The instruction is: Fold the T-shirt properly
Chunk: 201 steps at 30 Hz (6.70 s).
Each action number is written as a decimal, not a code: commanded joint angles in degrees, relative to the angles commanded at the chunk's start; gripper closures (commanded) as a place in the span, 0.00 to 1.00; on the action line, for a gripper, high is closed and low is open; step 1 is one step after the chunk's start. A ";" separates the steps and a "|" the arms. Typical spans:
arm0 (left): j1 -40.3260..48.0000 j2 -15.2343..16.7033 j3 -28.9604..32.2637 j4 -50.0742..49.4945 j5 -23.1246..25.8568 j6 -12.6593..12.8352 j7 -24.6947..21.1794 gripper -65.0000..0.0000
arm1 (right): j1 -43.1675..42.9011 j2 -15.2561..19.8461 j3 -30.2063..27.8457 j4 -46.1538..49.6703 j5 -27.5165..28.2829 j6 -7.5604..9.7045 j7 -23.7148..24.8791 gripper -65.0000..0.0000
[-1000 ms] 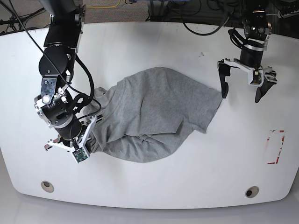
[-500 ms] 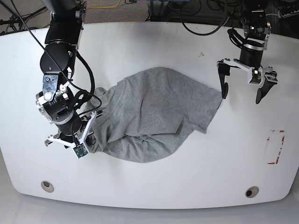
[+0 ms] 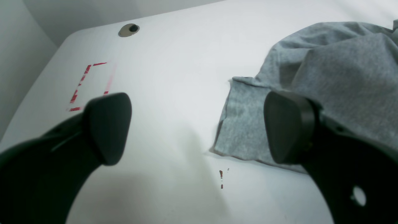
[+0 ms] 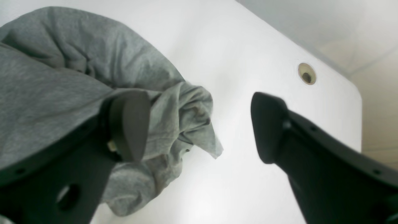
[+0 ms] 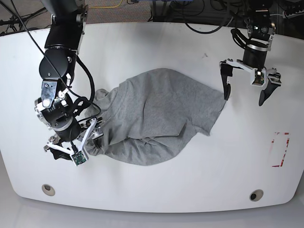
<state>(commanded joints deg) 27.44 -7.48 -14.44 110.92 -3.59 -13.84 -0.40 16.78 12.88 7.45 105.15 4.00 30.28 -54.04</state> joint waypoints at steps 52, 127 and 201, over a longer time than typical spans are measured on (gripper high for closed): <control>-1.96 -0.25 0.30 -0.78 0.59 -0.08 1.41 0.00 | -16.87 -6.95 29.38 4.06 3.50 4.08 -0.32 0.21; -2.86 -0.74 -1.96 -1.60 2.31 -0.09 7.65 0.02 | -14.54 -13.01 21.34 2.32 13.80 4.75 -5.52 0.31; -2.95 -1.54 -1.25 -2.04 2.40 -0.09 7.74 0.02 | 0.75 -9.58 16.60 -32.58 13.36 1.85 11.01 1.00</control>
<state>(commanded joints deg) 24.48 -9.01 -15.69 108.88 -1.19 -13.93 7.34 17.54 3.30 24.04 72.57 17.36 32.13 -43.03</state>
